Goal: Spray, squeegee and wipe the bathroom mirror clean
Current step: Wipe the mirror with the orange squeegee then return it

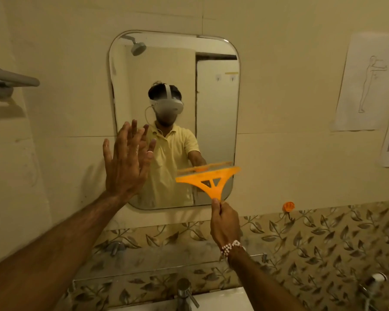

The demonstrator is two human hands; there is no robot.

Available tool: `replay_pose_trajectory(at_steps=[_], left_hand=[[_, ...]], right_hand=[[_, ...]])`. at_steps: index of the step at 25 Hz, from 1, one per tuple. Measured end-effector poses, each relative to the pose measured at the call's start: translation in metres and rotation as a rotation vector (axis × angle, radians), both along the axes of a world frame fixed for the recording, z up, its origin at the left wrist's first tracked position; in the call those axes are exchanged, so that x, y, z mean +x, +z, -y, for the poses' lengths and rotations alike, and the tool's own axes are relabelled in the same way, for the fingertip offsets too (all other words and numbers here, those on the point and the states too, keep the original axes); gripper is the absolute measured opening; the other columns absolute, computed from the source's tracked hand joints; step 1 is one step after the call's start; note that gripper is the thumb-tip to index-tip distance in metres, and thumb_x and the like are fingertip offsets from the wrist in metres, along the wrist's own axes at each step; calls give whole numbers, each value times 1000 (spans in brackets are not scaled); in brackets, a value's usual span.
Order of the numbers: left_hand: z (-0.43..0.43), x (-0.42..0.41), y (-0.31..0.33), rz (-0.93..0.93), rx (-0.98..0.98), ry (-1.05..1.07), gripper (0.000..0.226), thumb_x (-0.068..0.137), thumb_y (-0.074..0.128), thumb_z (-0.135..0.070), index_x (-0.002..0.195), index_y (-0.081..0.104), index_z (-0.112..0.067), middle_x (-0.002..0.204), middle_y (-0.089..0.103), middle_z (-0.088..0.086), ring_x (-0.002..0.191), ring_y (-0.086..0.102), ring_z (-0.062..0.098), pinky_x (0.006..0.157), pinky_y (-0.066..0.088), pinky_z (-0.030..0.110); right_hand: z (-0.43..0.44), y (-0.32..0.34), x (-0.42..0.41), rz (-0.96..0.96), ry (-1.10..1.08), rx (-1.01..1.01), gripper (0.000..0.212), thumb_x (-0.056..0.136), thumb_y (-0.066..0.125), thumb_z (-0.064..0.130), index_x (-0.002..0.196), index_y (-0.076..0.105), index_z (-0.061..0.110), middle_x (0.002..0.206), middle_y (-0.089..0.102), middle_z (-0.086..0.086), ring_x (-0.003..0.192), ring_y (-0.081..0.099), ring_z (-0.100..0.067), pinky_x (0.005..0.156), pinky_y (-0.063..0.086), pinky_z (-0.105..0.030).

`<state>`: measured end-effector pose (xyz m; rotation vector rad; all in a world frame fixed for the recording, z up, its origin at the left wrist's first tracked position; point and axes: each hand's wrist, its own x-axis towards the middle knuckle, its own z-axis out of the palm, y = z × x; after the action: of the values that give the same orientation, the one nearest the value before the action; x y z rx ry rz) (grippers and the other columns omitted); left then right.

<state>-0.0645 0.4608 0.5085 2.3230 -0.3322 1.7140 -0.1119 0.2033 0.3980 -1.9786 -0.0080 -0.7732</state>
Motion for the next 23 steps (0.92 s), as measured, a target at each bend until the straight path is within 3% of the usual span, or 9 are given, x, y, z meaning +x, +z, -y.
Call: replay_pose_trajectory(at_steps=[3,6,8,14,20,23], left_hand=[[-8,-5,0,8,-14,14,60,107,37,-43,162,34,-17,172,21,15,156,29,31,122,17,68],[-28,-13,-1,0,-65,48,60,108,35,-43,161,35,-17,172,22,14,157,28,30,124,14,65],[-51,-17,-1,-6,-74,106,60,108,33,-45,160,37,-18,172,23,13,155,31,30,124,15,64],[-92,-22,-9,-5,-59,173,60,107,31,-50,160,37,-20,171,25,14,151,38,32,124,14,63],[-34,-7,-12,-13,-34,70,59,108,35,-44,161,37,-18,171,25,14,156,29,30,124,15,65],[2,3,-8,5,2,-3,58,108,36,-43,161,34,-19,171,26,15,157,28,29,124,15,65]], right_hand=[[-25,32,1,108,109,-344,41,103,38,42,66,44,26,56,44,7,53,47,-17,49,28,-30],[-62,60,3,163,159,-696,41,102,32,50,72,45,25,63,45,3,58,51,-22,53,40,-33],[-85,71,8,178,170,-816,45,102,29,52,74,48,22,64,47,1,59,53,-24,56,46,-36],[-105,69,28,175,192,-952,43,102,29,51,74,46,22,57,38,5,52,46,-21,53,43,-33],[-59,62,32,150,136,-1059,50,101,28,53,82,59,18,57,36,5,52,43,-21,46,22,-27],[-18,60,31,131,93,-1092,49,101,29,53,85,61,19,60,40,4,53,44,-22,49,29,-28]])
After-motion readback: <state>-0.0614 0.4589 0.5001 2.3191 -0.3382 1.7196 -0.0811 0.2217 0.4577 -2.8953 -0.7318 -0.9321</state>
